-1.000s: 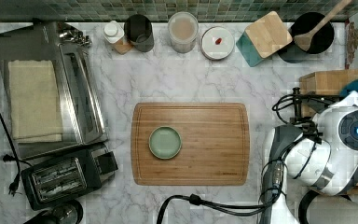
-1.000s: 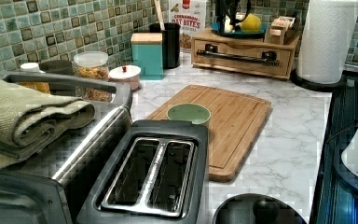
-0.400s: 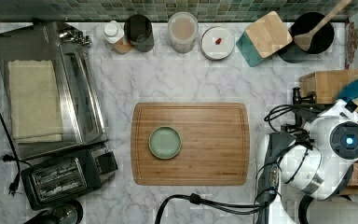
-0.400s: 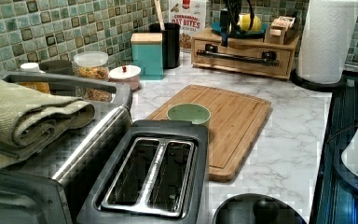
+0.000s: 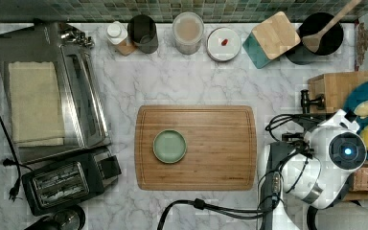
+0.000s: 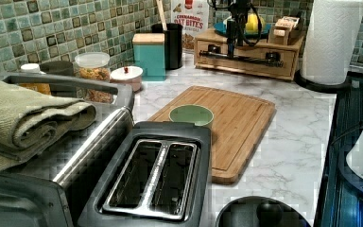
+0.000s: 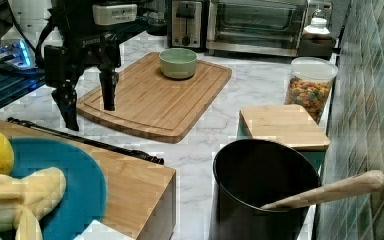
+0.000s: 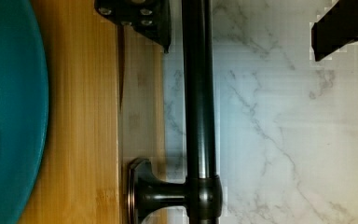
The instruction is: Open the drawer.
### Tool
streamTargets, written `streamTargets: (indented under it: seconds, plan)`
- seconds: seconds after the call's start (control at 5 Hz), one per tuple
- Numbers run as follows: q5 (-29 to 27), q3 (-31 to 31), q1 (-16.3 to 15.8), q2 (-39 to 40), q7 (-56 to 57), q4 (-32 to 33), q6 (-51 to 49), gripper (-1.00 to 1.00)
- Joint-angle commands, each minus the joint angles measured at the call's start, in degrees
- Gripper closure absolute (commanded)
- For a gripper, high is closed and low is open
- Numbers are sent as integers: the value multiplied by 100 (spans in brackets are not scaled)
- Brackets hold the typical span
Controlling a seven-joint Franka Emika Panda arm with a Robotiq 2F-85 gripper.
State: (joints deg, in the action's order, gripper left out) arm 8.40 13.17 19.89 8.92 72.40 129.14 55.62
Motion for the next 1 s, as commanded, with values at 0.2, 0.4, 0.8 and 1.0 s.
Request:
streamTargets:
  seconds: [0.2,0.4,0.8,1.0]
  plan:
    - [-110,88,21,421,-358,284,788,-100]
    - [-459,11,58,726,-235,194,882,-100]
    - [-211,138,-21,1038,-191,-92,969,-100]
    - [-109,125,-315,822,-345,-220,117,-100]
